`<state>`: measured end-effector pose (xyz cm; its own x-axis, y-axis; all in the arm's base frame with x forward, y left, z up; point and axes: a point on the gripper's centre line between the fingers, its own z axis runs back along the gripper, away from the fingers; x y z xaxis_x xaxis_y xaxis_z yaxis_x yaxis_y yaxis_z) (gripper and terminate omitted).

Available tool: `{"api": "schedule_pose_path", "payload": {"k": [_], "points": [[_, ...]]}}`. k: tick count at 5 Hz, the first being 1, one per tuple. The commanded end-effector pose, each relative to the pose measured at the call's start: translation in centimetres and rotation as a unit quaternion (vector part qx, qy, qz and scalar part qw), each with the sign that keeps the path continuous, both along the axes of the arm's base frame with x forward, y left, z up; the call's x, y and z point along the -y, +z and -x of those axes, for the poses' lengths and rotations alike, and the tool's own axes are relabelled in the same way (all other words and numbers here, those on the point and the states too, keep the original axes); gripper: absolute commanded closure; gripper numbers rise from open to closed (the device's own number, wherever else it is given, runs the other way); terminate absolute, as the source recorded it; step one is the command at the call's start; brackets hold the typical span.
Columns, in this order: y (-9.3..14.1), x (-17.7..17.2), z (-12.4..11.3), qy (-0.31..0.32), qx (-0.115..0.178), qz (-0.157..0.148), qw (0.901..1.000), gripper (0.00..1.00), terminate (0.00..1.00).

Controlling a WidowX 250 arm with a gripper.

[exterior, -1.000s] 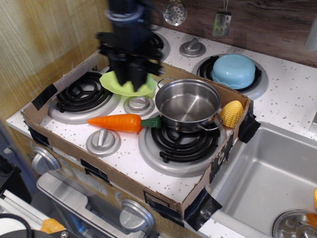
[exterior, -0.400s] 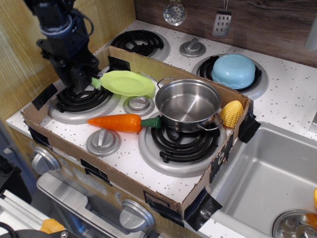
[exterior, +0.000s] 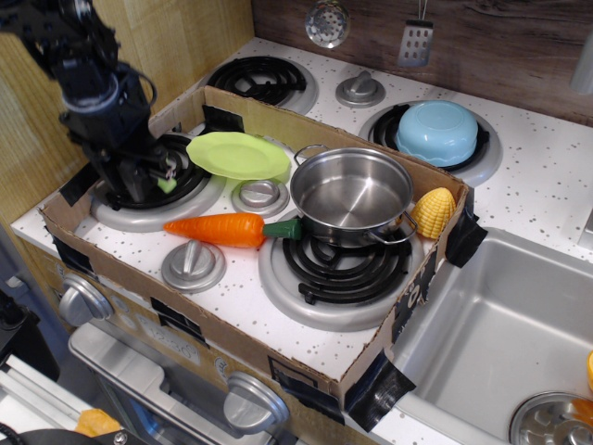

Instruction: Take broccoli out of pan

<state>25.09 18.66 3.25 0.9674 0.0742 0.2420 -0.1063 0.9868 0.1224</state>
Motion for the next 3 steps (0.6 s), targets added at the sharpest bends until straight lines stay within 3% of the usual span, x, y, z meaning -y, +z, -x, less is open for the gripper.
{"api": "schedule_pose_path", "payload": {"k": [1,2,3], "points": [[0.7,-0.9,-0.3,-0.009,0.008,-0.013,0.9998,1.0,0.0],[2.0,-0.7,-0.6,-0.018,-0.002,-0.027,0.9995,0.0,0.0],[3.3,-0.5,-1.0,-0.021,-0.006,-0.046,0.9987,0.0,0.0]]}}
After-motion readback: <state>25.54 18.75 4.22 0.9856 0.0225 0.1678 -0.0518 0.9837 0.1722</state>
